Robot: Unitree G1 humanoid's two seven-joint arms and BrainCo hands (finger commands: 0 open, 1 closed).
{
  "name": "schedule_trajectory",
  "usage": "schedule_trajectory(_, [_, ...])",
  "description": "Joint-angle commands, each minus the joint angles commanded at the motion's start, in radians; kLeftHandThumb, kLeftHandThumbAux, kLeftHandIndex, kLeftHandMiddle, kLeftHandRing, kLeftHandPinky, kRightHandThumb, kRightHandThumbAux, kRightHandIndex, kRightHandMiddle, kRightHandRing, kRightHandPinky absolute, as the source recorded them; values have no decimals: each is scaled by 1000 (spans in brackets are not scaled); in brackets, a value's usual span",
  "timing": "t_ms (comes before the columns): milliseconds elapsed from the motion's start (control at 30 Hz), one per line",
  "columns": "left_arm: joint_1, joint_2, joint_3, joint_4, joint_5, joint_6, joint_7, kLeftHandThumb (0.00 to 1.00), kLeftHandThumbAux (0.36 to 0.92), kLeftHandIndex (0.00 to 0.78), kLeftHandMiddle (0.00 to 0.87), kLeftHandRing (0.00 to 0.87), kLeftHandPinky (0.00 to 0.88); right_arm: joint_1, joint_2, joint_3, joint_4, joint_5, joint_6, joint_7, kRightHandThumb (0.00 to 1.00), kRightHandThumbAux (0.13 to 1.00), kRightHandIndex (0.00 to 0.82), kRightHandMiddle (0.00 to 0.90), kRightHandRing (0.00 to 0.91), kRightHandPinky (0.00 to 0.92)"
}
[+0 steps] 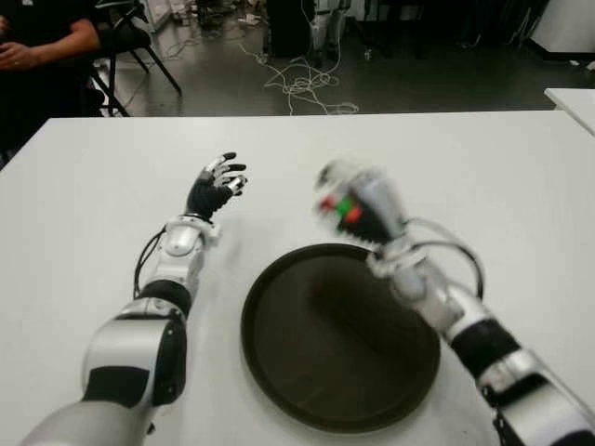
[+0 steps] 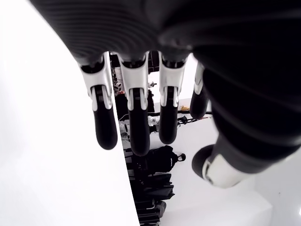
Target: Pick up the Rubik's Cube and put it in the plate
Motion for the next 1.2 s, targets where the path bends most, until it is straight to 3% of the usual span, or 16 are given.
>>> schedule_trajectory(167, [1, 0, 2, 0, -3, -2, -4, 254, 723, 162, 258, 284, 328, 54, -27, -1, -120, 29, 22, 160, 697, 733, 417, 533, 565, 576])
schedule_trajectory(400, [3, 0, 0, -2, -1, -7, 1, 244, 727, 157, 255, 282, 327, 64, -72, -8, -207, 36, 53, 339, 699, 733, 414, 459, 470, 489])
schedule_trajectory(900, [2, 2, 3, -1, -1, -3, 3, 256, 710, 155, 258, 290, 328, 74, -118, -17, -326, 4, 132, 502, 696, 734, 412, 430, 440, 432])
schedule_trajectory(1200, [6, 0, -2, -4, 3, -20, 6, 247, 708, 162, 266, 295, 333, 75, -91, -3, -290, -13, 167, 511, 695, 734, 412, 429, 442, 426])
